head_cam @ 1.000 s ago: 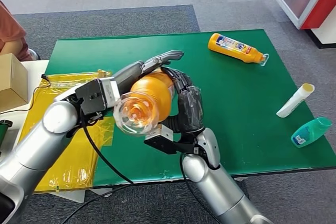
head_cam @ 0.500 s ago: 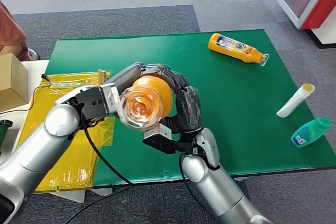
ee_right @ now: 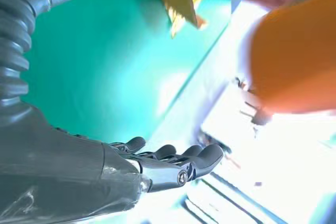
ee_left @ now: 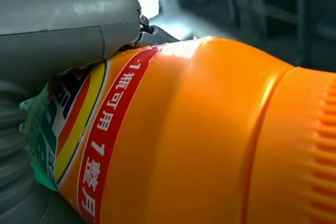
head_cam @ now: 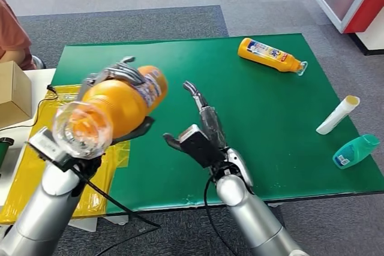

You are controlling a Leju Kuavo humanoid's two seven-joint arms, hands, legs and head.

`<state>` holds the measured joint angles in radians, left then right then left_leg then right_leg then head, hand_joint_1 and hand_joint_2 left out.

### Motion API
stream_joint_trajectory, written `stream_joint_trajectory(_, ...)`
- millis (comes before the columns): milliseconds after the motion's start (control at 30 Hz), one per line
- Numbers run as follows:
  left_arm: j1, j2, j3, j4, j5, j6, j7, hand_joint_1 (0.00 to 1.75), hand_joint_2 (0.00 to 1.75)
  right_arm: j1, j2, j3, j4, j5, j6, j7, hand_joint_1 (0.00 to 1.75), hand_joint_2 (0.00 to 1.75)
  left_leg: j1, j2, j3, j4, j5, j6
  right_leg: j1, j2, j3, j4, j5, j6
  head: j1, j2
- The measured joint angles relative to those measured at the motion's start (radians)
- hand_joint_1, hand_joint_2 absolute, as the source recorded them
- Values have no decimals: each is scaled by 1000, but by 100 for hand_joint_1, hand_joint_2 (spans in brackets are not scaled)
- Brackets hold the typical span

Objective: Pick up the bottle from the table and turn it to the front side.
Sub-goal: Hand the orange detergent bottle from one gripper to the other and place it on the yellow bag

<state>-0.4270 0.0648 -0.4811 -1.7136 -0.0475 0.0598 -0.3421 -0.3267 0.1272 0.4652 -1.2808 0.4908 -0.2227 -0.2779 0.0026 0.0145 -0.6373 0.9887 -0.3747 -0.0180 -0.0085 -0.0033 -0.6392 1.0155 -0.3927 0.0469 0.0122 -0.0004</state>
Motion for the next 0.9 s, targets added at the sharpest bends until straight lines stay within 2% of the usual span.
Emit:
stream_joint_trajectory(133, 110, -10, 79, -95, -270, 260, -75, 175, 175, 23, -3, -43, -29, -128, 53, -8, 0, 175, 0, 0, 0, 0, 0, 0, 0, 0, 0, 0, 0, 0, 0, 0)
stream_joint_trajectory(267, 200, -12, 140, -148, -560, 500, -98, 175, 175, 37, -12, -74, -87, -194, 59, -14, 0, 175, 0, 0, 0, 0, 0, 0, 0, 0, 0, 0, -1, 0, 0, 0)
stream_joint_trajectory(333, 237, -23, 173, -160, -766, 591, -109, 175, 175, 39, -17, -85, -118, -217, 55, -23, 0, 175, 0, 0, 0, 0, -1, 0, 0, 0, 0, 0, -1, 0, 0, 0)
stream_joint_trajectory(400, 269, -44, 220, -167, -994, 628, -107, 175, 175, 41, -23, -92, -150, -236, 43, -32, 0, 175, 0, 0, 0, 0, -1, 0, 0, 0, 0, 0, -1, 0, 0, 0)
stream_joint_trajectory(433, 283, -51, 244, -166, -1112, 629, -82, 175, 175, 43, -27, -96, -167, -245, 34, -36, 0, 175, 0, 0, 0, 0, -1, 0, 0, 0, 0, 0, -1, 0, 0, 0)
stream_joint_trajectory(500, 298, -36, 270, -144, -1298, 606, 30, 175, 175, 50, -37, -106, -207, -257, 18, -41, 0, 175, 0, 0, 0, 0, -1, 0, 0, 0, 0, 0, 0, 0, 0, 0)
stream_joint_trajectory(567, 297, 9, 265, -96, -1362, 532, 171, 175, 175, 59, -47, -120, -249, -261, 13, -41, 0, 175, 0, 0, 0, 0, 0, 0, 0, 0, -1, 0, 0, -1, 0, 0)
stream_joint_trajectory(633, 288, 61, 256, -35, -1366, 415, 270, 175, 175, 69, -53, -138, -292, -258, 15, -40, 0, 175, 0, 0, 0, 0, 0, -1, 0, 0, -2, 0, 1, -2, 0, 0)
stream_joint_trajectory(733, 274, 122, 244, 56, -1339, 273, 321, 175, 175, 82, -56, -167, -350, -250, 24, -39, 0, 175, 1, 0, 0, 0, 1, -3, 1, 1, -3, 0, 1, -3, 0, 0)
stream_joint_trajectory(900, 236, 172, 231, 202, -1289, 156, 335, 175, 175, 89, -57, -203, -408, -240, 41, -38, 0, 175, 1, 1, 0, 0, 1, -3, 1, 1, -3, 0, 1, -3, 0, 0)
